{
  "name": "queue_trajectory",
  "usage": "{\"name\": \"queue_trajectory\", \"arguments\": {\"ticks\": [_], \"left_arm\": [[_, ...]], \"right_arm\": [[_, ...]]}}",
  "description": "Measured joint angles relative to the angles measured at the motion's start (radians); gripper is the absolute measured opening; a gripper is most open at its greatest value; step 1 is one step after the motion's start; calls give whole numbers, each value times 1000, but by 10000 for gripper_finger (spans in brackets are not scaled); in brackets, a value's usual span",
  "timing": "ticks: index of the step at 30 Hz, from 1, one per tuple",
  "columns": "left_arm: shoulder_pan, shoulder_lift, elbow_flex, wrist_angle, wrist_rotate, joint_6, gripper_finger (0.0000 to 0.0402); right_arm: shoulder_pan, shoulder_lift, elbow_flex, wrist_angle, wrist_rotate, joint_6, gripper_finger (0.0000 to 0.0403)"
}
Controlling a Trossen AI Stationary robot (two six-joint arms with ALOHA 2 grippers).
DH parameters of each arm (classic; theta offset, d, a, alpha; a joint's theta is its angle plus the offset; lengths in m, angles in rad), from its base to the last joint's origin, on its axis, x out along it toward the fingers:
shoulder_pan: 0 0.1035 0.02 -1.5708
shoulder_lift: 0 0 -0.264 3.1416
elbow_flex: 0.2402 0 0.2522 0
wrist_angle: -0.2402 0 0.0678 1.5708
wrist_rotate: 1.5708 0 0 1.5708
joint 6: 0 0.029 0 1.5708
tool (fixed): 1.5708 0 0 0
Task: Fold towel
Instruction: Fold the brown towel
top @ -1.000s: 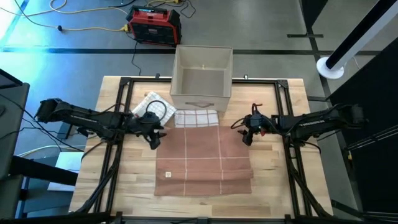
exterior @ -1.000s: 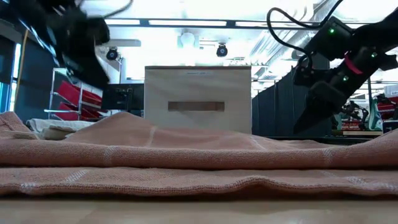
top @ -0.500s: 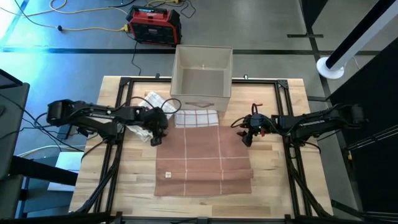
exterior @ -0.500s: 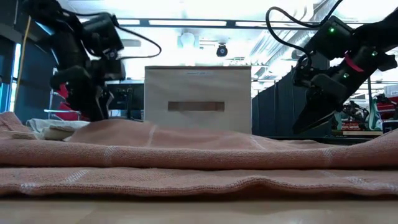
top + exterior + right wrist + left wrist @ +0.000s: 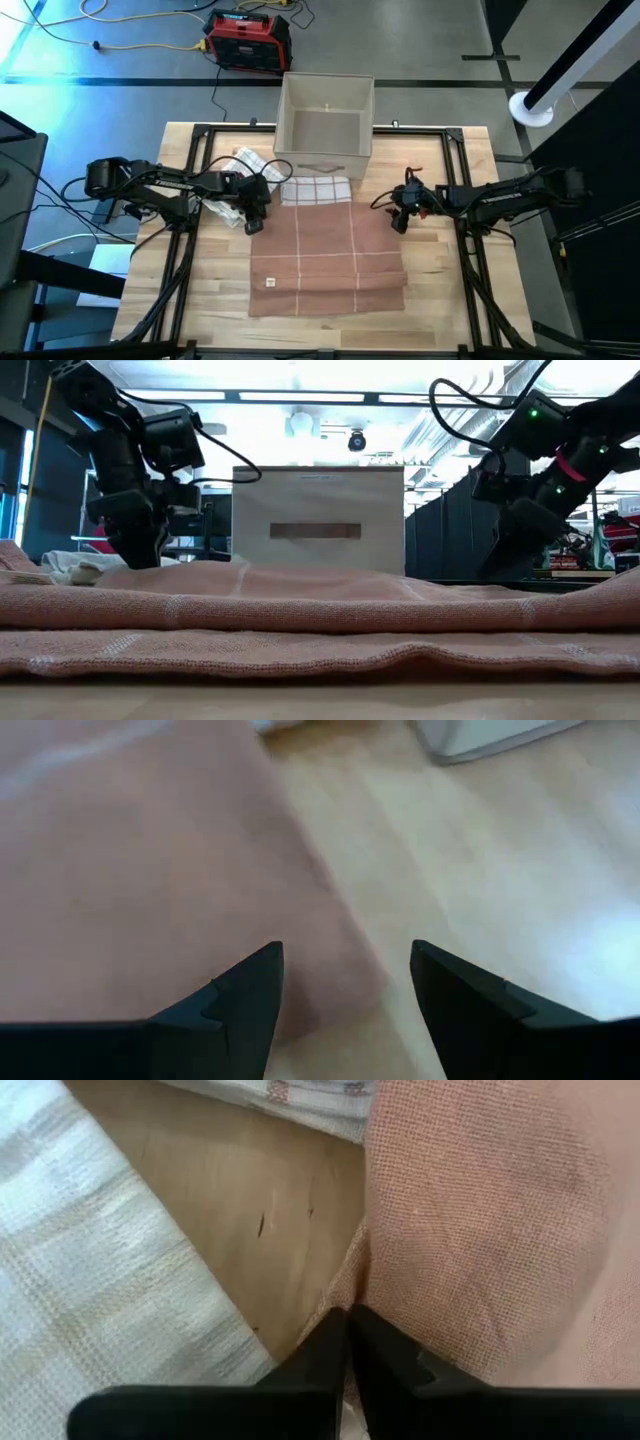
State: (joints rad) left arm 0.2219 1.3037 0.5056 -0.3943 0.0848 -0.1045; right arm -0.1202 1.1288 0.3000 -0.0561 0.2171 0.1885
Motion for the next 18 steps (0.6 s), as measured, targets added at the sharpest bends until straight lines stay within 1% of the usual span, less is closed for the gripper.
{"name": "queue_trajectory", "arguments": {"ticks": [2,3,4,7,9,11,12,15,16,18], "left_arm": [[0,0,0,-1,0,-15,5],[0,0,0,-2,0,-23,3],[-1,0,0,-2,0,-31,2],[-1,0,0,-3,0,-42,1],[-1,0,0,-3,0,-44,0],[-1,0,0,-3,0,-49,0],[-1,0,0,-3,-1,-49,0],[-1,0,0,-3,-15,-63,0],[-1,0,2,-7,-22,-76,0],[-1,0,21,-30,-44,-98,0]], "right_arm": [[-12,13,0,2,43,-33,206],[-26,26,0,10,42,-37,206],[-42,43,0,17,23,-38,206],[-86,111,0,23,-85,-31,202],[-99,156,5,42,-124,-23,187],[-100,189,7,59,-130,-4,154],[-100,199,8,67,-131,10,130],[-100,196,8,71,-142,48,36],[-100,187,13,61,-140,60,20],[-100,156,25,36,-130,90,13]]}}
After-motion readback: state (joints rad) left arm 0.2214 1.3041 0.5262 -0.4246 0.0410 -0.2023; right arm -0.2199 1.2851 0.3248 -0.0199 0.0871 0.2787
